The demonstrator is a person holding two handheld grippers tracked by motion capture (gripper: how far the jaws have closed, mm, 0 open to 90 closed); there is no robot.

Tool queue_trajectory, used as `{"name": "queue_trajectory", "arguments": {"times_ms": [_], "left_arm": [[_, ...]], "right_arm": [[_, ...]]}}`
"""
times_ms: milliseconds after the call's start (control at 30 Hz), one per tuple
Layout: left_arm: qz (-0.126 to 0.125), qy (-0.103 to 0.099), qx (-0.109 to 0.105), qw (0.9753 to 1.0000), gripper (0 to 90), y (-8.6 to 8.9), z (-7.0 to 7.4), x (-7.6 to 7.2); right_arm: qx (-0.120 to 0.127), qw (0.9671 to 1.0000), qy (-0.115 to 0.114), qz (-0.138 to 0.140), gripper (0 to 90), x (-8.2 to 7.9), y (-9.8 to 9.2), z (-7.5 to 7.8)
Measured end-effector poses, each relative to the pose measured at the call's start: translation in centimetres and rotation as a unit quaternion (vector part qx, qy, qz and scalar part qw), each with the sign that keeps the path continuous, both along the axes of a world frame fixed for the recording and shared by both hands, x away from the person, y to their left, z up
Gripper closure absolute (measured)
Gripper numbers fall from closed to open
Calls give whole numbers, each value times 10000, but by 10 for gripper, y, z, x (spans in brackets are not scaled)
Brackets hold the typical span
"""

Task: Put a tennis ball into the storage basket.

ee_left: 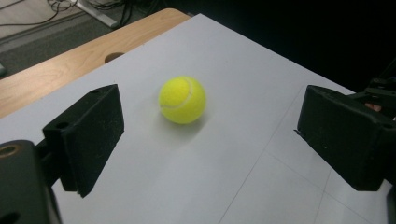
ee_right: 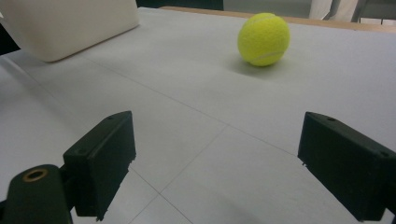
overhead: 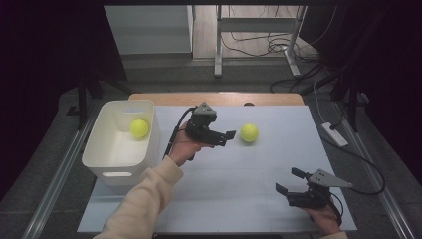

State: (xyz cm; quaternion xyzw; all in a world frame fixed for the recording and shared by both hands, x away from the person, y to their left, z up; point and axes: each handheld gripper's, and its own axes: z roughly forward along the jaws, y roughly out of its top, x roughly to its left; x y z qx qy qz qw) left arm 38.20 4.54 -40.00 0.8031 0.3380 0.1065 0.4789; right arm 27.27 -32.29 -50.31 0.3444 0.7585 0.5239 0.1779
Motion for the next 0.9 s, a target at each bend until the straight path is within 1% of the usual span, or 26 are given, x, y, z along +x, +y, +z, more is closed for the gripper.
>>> {"name": "queue_trajectory", "arguments": {"times_ms": [67,133,333,467,600,900], "left_arm": [[24,-5,16,10000,81,-1,0,2],[62,42,23,10000,81,-3,-1,6],[138,91,93,9998,82,-7,-1,10],[175,79,206,9996,82,-11,-3,14],[196,184,205,9994,80,-14,-9,20],[187,276,187,9993,81,-20,-18,30]], "right_arm": [[29,10000,7,13,109,0,0,0],[28,10000,6,21,109,0,0,0],[82,10000,0,18,110,-2,0,0],[74,10000,-6,44,111,-4,0,1],[62,10000,-6,37,111,-6,1,1],[75,10000,-18,2,111,-7,0,2]]}}
